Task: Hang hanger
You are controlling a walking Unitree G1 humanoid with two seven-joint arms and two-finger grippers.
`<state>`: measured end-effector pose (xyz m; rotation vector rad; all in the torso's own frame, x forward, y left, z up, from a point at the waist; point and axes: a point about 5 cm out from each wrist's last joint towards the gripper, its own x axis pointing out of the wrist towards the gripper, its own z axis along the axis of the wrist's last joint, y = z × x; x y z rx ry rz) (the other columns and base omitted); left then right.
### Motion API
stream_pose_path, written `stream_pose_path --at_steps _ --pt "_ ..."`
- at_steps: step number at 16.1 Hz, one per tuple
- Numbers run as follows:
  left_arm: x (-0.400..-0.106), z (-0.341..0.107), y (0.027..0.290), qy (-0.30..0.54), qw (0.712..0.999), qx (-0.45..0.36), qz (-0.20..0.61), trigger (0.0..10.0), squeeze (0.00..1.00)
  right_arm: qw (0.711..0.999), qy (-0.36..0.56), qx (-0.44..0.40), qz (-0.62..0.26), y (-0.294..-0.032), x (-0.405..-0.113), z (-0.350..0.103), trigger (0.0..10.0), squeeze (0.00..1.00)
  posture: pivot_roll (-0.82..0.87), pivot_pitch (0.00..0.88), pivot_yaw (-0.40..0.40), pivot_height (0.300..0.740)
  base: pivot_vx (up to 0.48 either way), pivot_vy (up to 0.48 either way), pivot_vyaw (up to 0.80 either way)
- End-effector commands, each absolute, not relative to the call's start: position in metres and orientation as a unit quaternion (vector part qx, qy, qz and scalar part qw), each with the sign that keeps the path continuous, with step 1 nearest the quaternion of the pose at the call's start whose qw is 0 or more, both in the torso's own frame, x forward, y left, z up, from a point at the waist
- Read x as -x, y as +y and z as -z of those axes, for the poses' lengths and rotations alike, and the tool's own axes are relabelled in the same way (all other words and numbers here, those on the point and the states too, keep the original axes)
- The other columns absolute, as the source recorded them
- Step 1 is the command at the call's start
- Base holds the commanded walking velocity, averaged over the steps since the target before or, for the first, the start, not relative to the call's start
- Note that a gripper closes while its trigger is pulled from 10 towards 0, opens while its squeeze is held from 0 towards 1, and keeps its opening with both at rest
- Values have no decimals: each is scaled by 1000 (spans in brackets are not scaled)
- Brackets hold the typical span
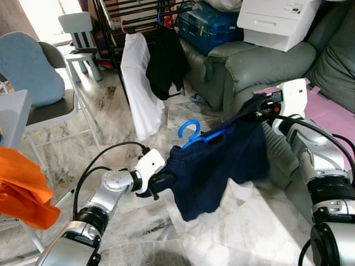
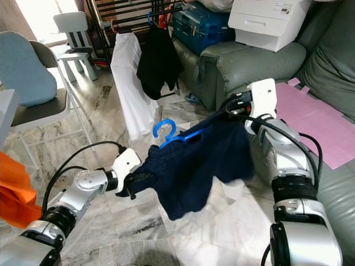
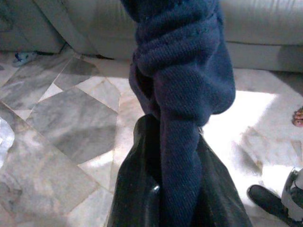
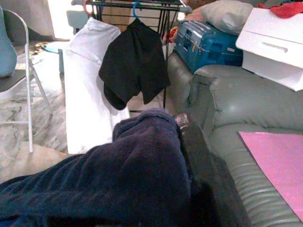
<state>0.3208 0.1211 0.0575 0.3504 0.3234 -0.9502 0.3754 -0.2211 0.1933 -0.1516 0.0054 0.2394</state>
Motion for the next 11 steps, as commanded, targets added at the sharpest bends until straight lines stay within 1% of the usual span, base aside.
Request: stream_pose_path --at_steps 1,11 --pt "-321 -56 129 166 864 -172 443 0 0 990 -27 82 -114 -223 -376 -207 0 0 -264 0 96 740 0 0 0" --pt "-321 -56 129 166 864 -172 443 0 0 990 -27 82 -114 -223 -376 -207 0 0 -264 0 96 740 0 0 0"
